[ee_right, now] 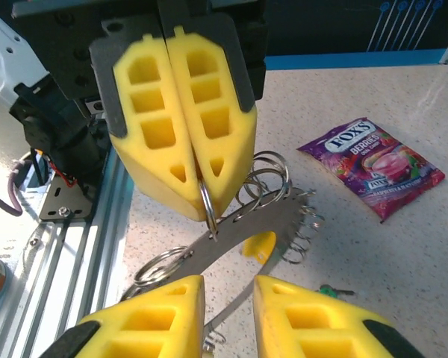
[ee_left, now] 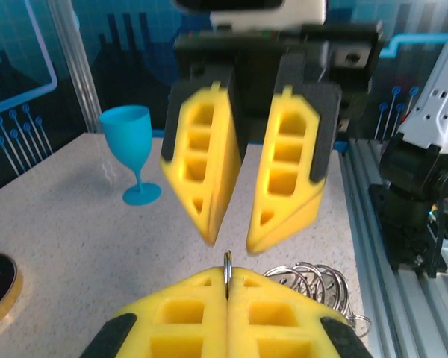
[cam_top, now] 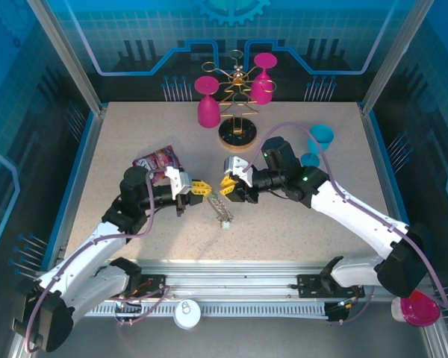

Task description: Put the keys on the keyring

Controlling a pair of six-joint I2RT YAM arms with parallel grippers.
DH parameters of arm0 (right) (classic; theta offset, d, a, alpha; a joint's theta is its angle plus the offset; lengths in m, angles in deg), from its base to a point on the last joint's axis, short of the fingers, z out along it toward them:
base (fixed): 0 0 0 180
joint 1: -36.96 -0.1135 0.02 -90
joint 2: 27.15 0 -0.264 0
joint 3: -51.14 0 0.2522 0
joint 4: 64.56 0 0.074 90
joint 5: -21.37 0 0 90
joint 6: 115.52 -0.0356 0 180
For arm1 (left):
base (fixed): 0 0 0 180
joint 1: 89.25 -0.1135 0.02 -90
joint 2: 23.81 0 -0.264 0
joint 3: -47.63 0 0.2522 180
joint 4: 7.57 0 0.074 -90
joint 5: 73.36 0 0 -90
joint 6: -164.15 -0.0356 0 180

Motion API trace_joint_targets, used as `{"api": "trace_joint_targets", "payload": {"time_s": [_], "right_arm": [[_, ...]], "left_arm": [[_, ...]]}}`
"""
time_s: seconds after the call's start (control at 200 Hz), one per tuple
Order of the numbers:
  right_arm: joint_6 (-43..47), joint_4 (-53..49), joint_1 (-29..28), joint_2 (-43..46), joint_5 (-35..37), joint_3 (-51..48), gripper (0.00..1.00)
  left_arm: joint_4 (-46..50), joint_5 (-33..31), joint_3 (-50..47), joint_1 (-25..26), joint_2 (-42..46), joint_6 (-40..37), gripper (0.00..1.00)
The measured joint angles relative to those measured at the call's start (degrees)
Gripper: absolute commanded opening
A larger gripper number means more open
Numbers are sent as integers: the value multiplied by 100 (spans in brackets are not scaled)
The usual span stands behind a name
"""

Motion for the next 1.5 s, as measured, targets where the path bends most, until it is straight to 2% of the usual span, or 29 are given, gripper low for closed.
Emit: {"api": "trace_joint_targets", "payload": {"time_s": [0.495,0.565,0.67,0.76,0.791,0.896,1.061,1.271,1.426,1.496], "right_arm": [[-109,509,-68,-133,-468,0,19],[-127,535,-81,-170,-516,13,15],[-142,525,-107,-243,-546,74,0],[-160,525,-105,-247,-501,81,0],[-168,520,-105,-247,-487,83,0],[-125,422,-109,-249,-376,140,0],[168,-367,-184,-376,9,610,0],[745,-1672,-380,-824,643,1606,0],[1121,-2514,-568,-1226,1097,2341,0],[1274,-2881,-645,-1421,1325,2651,0]], "left_arm": [[-400,308,-2,0,-66,380,0],[-450,317,-2,0,-94,407,0],[-509,317,-4,-20,-129,422,0],[-533,317,-13,-35,-151,422,0],[-535,310,-15,-35,-151,422,6],[-529,199,-20,-31,-151,415,16],[-236,-107,11,-26,-103,190,18],[776,-297,341,-26,-133,-490,15],[1180,-339,555,-26,-254,-785,15],[1331,-356,612,-26,-313,-855,11]]}}
